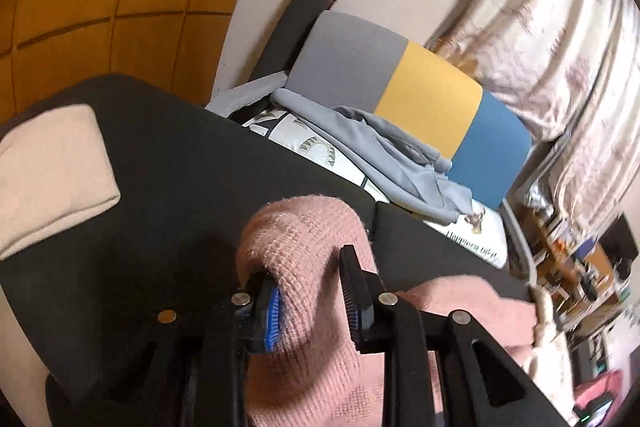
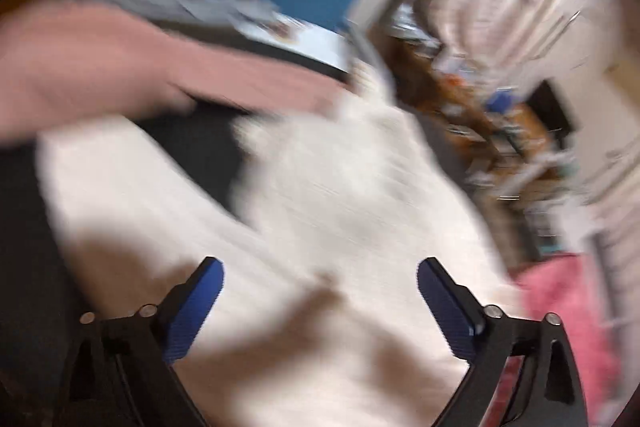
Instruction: Fold clothes
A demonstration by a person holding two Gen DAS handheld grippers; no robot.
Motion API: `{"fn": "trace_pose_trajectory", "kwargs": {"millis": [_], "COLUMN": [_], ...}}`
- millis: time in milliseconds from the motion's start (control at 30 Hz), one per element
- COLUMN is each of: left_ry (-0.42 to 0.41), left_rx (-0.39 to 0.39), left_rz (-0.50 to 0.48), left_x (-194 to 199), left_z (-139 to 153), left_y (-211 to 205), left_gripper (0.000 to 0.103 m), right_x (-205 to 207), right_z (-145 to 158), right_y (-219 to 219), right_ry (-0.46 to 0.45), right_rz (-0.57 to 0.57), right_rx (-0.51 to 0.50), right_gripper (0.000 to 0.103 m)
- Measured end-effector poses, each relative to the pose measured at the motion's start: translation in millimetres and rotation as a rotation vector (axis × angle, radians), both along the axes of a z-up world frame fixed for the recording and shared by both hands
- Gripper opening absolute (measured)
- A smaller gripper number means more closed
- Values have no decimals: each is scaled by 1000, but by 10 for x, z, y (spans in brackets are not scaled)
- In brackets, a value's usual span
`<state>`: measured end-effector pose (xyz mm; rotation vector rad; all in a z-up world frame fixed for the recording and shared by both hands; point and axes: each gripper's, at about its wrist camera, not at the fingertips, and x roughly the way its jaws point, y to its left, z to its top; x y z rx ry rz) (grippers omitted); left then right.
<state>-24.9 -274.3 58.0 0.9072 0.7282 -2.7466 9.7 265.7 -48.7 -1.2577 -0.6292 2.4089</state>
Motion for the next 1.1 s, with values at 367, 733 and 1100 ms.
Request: {"fn": "trace_pose_trajectory", "kwargs": {"millis": [367,733,1100], "left_ry": [-35,-75,-152], "left_rx": [-38,-83,-65], "left_rz": [-199,-309,-321], "left_x": [55,-62,-84], "left_z": [-146,-283,-585], "left_y": [569,1017,1081], "left_gripper": [25,25,25], "right_x": [-303,-630,-1303], "right_z": [-156,1132,1162], "right_y": [624,1340,1910], "right_ry": [-19,290,241], "right_rz": [-14,-120,-232], "right_rx": [-290,-145,-262], "right_gripper": [24,5,6]}}
